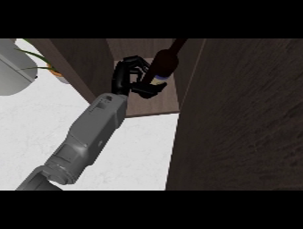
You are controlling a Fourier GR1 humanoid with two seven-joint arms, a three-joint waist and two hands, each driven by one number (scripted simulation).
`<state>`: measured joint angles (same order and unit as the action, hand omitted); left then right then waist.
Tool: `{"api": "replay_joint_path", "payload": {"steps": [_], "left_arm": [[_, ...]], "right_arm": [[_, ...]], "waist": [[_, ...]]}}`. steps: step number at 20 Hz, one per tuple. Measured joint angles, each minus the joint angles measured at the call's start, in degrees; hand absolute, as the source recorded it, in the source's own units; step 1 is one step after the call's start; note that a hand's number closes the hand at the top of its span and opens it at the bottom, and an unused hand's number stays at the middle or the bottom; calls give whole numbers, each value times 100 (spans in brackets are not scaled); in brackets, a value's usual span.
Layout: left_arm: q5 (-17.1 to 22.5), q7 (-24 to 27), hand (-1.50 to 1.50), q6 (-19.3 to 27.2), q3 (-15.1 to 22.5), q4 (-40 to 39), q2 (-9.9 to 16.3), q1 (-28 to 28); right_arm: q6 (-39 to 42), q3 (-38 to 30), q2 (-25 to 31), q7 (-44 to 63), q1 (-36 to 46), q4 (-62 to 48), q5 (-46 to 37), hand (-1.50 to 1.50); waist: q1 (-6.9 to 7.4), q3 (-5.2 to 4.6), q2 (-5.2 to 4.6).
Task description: Pick up the wine, place it into the cabinet and close the cabinet
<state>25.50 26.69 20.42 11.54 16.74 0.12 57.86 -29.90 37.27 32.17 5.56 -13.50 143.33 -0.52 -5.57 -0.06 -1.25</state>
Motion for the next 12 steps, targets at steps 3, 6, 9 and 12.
{"api": "replay_joint_path", "payload": {"steps": [3,6,9,12], "left_arm": [[39,37,150,88,-58,-224,36,170],[17,168,150,116,-130,-436,80,303],[-26,313,-150,209,-169,-619,128,394],[-70,300,-150,245,-194,-768,295,588]], "right_arm": [[72,-16,0,-98,-44,-9,26,-150],[107,43,-15,-173,-103,-19,41,-150],[151,61,-3,-255,-146,-18,56,-150],[211,73,23,-353,-196,-23,71,-150]], "waist": [[-44,2,-18],[-64,1,-33],[-104,0,-50],[-119,1,-50]]}}
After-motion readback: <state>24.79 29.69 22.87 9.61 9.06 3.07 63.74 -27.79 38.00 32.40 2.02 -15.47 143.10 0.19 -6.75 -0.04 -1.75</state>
